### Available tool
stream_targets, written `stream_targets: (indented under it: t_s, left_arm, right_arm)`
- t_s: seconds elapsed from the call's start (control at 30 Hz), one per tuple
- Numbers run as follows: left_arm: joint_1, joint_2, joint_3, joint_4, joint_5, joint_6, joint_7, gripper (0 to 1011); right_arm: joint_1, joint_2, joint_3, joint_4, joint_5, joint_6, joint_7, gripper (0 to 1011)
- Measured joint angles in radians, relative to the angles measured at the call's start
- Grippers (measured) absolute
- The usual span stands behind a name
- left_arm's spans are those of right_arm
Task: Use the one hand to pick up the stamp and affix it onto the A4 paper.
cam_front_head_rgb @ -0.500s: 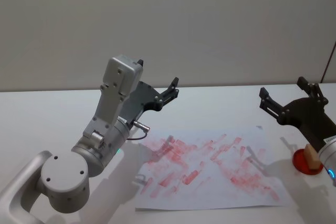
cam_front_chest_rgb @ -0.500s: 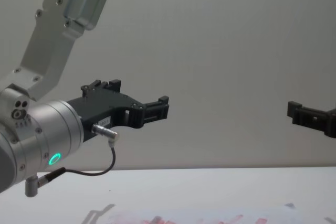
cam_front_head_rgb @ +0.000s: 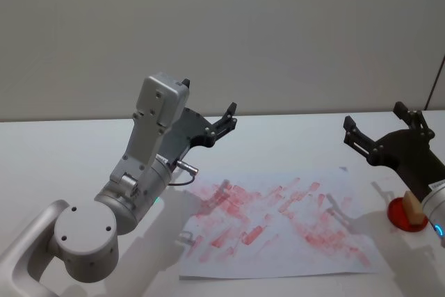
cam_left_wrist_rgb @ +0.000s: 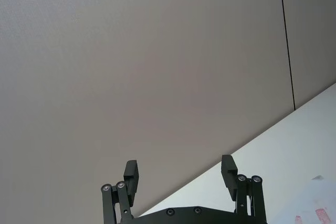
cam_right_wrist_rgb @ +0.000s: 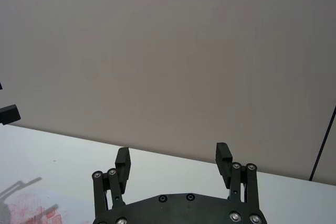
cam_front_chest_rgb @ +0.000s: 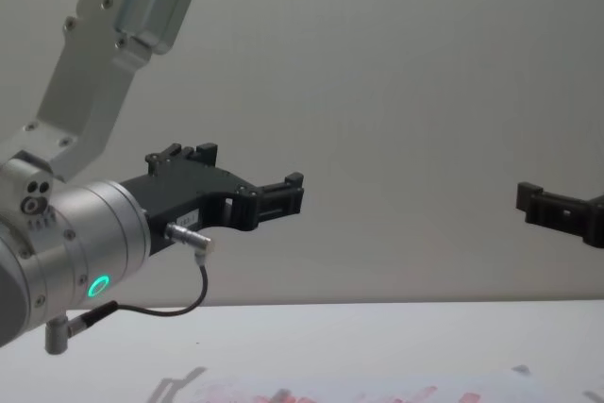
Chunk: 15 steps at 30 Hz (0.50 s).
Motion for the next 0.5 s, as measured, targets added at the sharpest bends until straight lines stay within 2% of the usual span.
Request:
stream_targets:
  t_s: [0.5]
  left_arm:
    - [0.0, 0.0, 0.0, 0.0, 0.0, 0.0, 0.0, 1001]
  right_arm:
    - [0.0, 0.0, 0.0, 0.0, 0.0, 0.0, 0.0, 1001]
